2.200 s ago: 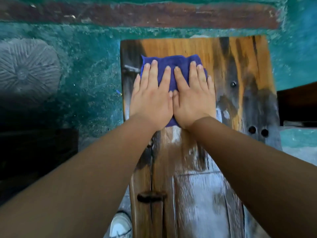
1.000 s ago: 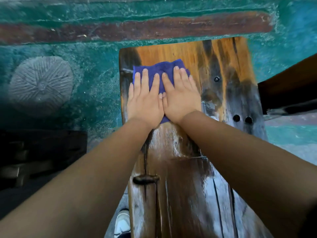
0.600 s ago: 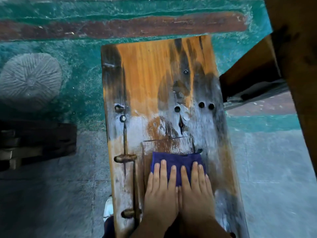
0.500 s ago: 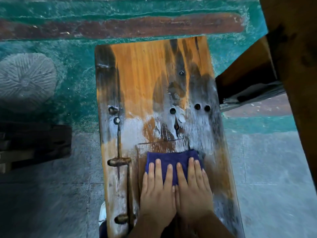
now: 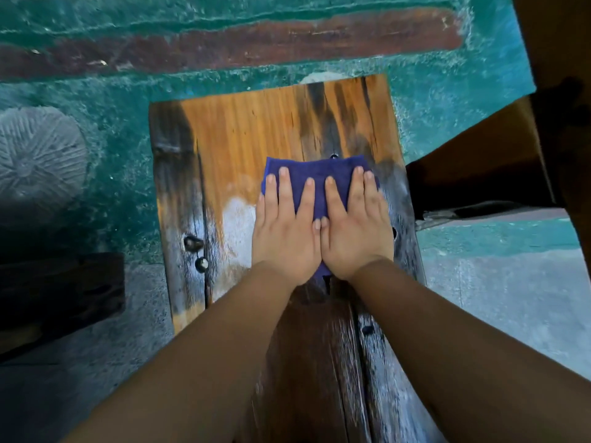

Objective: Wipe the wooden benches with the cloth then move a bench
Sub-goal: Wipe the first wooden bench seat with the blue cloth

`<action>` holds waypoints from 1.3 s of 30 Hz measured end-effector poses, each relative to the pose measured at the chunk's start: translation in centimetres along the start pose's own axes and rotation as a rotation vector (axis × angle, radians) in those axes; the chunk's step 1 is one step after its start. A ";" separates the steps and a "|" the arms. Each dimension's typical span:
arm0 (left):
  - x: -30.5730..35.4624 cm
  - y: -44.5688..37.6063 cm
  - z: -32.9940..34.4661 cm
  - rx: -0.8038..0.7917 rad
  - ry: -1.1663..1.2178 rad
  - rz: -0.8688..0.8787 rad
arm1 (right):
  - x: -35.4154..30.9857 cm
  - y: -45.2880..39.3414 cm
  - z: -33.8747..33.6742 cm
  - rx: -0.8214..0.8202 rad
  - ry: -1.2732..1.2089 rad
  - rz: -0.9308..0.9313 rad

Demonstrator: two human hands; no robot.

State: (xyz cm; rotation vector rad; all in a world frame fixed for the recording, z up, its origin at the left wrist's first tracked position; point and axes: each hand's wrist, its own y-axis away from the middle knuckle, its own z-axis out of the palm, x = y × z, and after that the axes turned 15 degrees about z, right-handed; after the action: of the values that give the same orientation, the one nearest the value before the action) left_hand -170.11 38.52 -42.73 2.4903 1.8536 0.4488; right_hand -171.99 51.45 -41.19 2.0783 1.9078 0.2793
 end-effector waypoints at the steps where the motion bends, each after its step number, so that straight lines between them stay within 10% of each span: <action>1: -0.4 -1.3 -0.3 0.002 -0.004 -0.001 | -0.2 -1.4 -0.4 0.002 0.003 -0.006; 15: -4.9 -15.6 -4.2 0.050 -0.014 0.011 | -2.2 -15.1 -5.7 0.093 0.001 0.023; 39: -5.1 -15.1 -4.3 0.061 -0.015 0.030 | -2.6 -14.4 -5.3 0.116 0.069 0.031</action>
State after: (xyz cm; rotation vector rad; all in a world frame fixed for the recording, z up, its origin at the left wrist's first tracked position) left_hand -186.58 37.60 -42.38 2.5565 1.8545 0.3783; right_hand -187.55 50.30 -41.09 2.2014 1.9764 0.2562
